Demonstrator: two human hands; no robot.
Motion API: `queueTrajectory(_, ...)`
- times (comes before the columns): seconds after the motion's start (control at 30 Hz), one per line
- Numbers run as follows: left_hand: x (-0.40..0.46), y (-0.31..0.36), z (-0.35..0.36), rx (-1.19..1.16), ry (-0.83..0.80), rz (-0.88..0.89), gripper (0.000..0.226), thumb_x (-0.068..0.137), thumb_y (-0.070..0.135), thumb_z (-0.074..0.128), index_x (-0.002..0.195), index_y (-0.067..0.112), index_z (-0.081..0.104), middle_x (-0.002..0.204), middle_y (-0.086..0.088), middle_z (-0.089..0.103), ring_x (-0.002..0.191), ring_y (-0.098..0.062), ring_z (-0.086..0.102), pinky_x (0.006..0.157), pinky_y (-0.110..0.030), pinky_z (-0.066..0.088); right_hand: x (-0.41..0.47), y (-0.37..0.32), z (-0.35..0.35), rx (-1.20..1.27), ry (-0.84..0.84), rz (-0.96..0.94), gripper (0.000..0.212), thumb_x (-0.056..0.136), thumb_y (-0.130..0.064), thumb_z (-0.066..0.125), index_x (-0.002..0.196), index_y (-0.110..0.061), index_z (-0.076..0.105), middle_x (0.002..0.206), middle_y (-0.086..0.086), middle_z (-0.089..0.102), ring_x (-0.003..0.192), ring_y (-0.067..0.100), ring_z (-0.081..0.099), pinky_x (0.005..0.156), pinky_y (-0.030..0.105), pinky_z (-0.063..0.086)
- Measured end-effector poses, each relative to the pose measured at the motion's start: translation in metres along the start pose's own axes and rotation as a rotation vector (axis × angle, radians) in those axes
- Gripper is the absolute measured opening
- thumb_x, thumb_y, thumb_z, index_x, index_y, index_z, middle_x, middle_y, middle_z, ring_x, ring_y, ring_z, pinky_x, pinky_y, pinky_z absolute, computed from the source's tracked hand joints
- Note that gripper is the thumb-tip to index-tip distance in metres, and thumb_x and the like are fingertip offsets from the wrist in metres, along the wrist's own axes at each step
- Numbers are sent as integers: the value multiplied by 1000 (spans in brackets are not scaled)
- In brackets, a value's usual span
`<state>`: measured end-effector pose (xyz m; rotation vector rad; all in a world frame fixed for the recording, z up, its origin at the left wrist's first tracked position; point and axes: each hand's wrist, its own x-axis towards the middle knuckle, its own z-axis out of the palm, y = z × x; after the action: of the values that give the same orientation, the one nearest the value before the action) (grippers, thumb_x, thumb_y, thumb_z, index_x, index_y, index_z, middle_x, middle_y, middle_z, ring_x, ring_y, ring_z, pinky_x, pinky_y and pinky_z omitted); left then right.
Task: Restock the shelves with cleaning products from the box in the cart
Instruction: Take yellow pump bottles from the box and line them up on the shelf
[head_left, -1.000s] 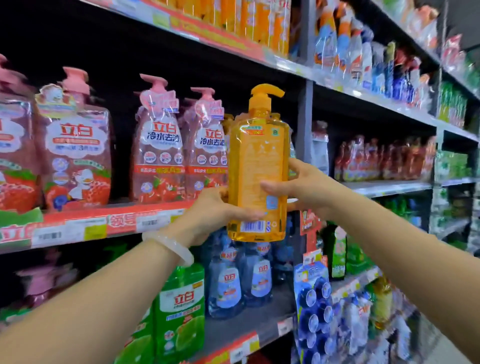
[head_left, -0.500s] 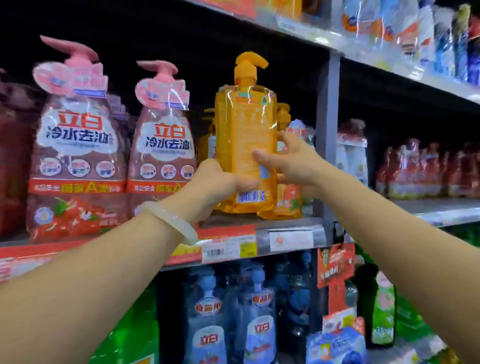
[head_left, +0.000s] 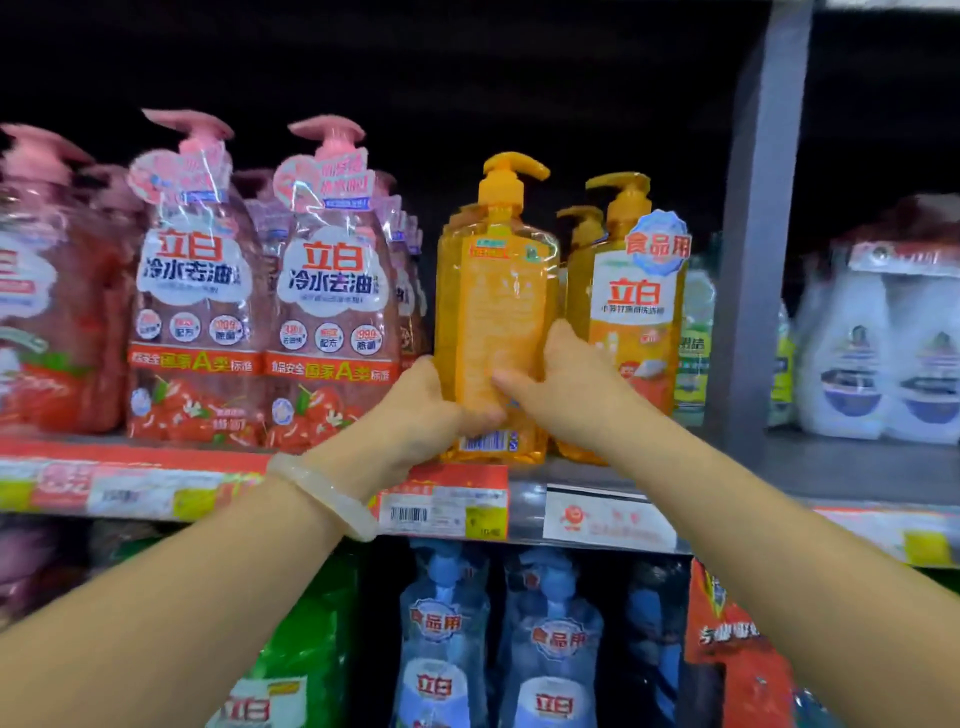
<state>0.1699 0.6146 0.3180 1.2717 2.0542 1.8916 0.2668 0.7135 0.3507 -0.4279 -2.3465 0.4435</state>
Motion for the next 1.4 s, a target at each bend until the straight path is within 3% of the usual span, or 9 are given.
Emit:
queueTrajectory(0.13,-6,2,3,237,177,-4,59,68,16,83,116,8,49,107,-6,66,94,-20,64,83,-37,53,-13,-11,-3,-172,17,-29,69,89,-49,56,132,0,36,132,15,42,120,30,46,93,36,39)
queueTrajectory(0.33,-25,10,19,546,342,0,60,76,23,75,123,7,39,117,-13,58,105,-33,58,80,-36,44,-6,-22,12,127,-35,60,77,82,-63,52,132,-5,42,128,14,49,114,31,53,97,40,45)
queueTrajectory(0.5,-43,7,10,472,306,165,45,88,14,61,129,16,44,114,-2,61,106,-22,60,88,-33,47,1,-19,19,429,1,189,95,67,-68,66,137,-12,35,134,5,48,120,24,51,96,36,46)
queueTrajectory(0.63,-34,2,-4,255,281,76,47,91,5,53,136,8,43,112,-3,61,106,-19,58,88,-28,47,1,-18,22,293,134,226,104,65,-52,79,140,-10,21,140,9,32,128,25,39,96,34,40)
queueTrajectory(0.8,-26,1,-3,233,153,65,34,92,8,52,125,15,47,117,-5,60,109,-24,57,88,-33,46,7,-14,23,607,94,247,93,62,-30,86,135,-10,32,123,4,55,110,22,56,92,39,48)
queueTrajectory(0.9,-24,4,-3,238,106,76,39,89,13,58,125,18,43,113,-4,59,103,-23,59,84,-34,49,9,-12,17,739,-101,226,46,74,-16,79,112,-22,54,107,-1,65,104,22,62,88,42,51)
queueTrajectory(1.03,-20,7,-1,307,114,32,60,82,19,67,131,13,34,122,-10,53,108,-27,56,87,-36,49,7,-17,14,263,-14,211,67,78,-43,72,130,-14,40,125,2,55,113,25,56,89,33,45)
queueTrajectory(1.27,-28,10,10,639,88,9,94,88,20,63,149,6,-8,146,-18,20,131,-32,34,109,-38,34,-7,-11,15,-98,72,134,37,97,-32,49,124,-7,44,126,14,57,114,31,55,86,34,44)
queueTrajectory(1.4,-28,13,12,669,141,-13,79,88,25,65,145,4,14,142,-17,21,129,-32,35,106,-37,34,-12,-4,12,-199,160,74,29,96,-33,51,106,-6,54,107,14,62,100,30,58,72,29,38)
